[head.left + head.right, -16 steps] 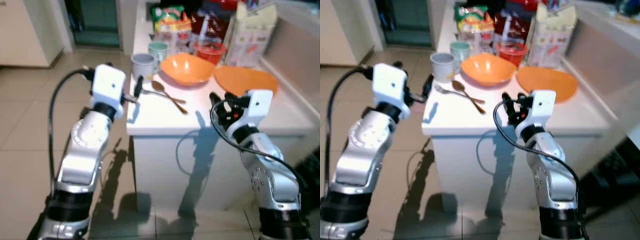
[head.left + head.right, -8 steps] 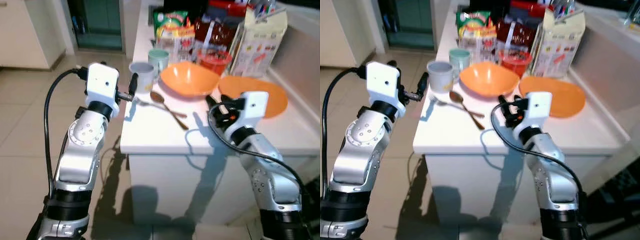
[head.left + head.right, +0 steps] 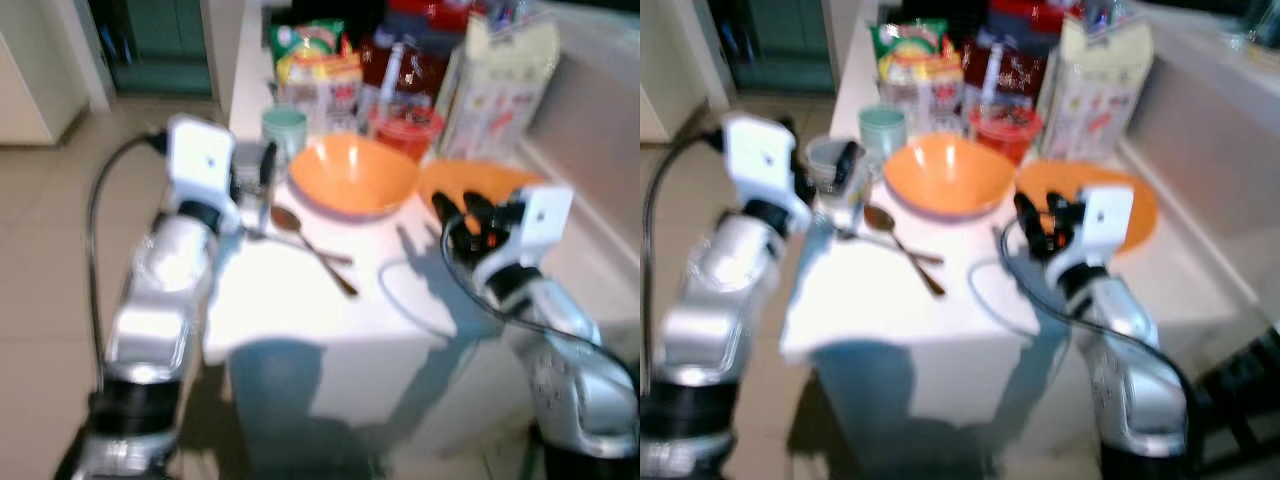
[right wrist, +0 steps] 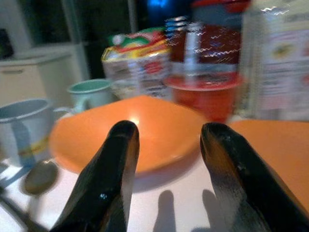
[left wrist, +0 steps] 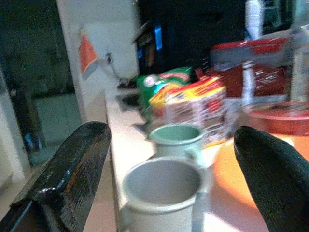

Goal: Setting the table

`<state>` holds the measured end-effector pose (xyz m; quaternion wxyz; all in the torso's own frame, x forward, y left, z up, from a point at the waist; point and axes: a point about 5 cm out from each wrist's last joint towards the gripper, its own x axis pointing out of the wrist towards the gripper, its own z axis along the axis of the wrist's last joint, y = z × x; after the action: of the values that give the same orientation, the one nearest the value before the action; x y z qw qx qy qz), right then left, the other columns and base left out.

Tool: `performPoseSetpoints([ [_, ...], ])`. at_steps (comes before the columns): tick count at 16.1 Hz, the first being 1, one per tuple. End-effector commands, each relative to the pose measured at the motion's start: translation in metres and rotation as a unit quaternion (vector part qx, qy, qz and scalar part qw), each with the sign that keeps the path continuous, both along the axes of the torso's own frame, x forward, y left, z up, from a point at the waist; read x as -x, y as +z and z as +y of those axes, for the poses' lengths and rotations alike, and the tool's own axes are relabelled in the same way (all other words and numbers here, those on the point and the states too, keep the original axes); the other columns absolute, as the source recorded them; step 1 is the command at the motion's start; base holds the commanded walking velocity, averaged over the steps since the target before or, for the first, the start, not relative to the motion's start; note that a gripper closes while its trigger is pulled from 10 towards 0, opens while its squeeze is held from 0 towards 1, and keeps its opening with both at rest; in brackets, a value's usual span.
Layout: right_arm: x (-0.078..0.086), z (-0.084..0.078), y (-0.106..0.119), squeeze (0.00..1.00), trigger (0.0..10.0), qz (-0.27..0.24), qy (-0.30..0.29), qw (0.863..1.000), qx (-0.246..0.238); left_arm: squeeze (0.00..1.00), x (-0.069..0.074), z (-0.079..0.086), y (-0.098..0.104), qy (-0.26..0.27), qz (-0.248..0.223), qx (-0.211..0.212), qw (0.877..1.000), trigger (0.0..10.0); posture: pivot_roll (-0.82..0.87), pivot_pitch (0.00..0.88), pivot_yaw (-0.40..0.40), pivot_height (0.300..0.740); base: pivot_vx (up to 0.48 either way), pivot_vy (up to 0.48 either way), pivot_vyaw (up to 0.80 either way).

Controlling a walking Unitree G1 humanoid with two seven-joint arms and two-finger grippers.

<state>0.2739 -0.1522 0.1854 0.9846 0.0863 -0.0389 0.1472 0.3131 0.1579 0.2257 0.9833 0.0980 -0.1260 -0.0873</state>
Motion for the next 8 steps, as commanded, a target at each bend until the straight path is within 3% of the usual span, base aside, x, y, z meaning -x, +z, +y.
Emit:
performPoseSetpoints([
  [1, 0.004, -0.002, 0.003, 0.00, 10.0, 0.000, 0.002, 1.000, 0.001, 0.00, -0.002, 0.005, 0.002, -0.018, 0.022, 0.010, 1.000, 10.0, 0.02, 0.000, -0.081, 0.740, 0.000, 0.000, 0.00],
  [2, 0.005, -0.002, 0.004, 0.00, 10.0, 0.001, 0.003, 1.000, 0.001, 0.81, -0.006, 0.010, 0.001, -0.021, 0.037, 0.016, 0.999, 10.0, 0.02, 0.000, -0.086, 0.740, 0.000, 0.000, 0.00],
  [3, 0.005, -0.002, 0.004, 0.00, 10.0, 0.003, 0.003, 1.000, 0.001, 1.00, -0.010, 0.014, 0.003, -0.022, 0.051, 0.031, 0.998, 10.0, 0.02, 0.000, -0.088, 0.740, 0.000, 0.000, 0.00],
  [8, 0.005, 0.001, 0.008, 0.00, 10.0, 0.003, 0.020, 1.000, 0.010, 1.00, -0.047, 0.022, 0.022, -0.064, 0.113, 0.120, 0.984, 10.0, 0.01, 0.000, -0.091, 0.740, 0.000, 0.000, 0.00],
])
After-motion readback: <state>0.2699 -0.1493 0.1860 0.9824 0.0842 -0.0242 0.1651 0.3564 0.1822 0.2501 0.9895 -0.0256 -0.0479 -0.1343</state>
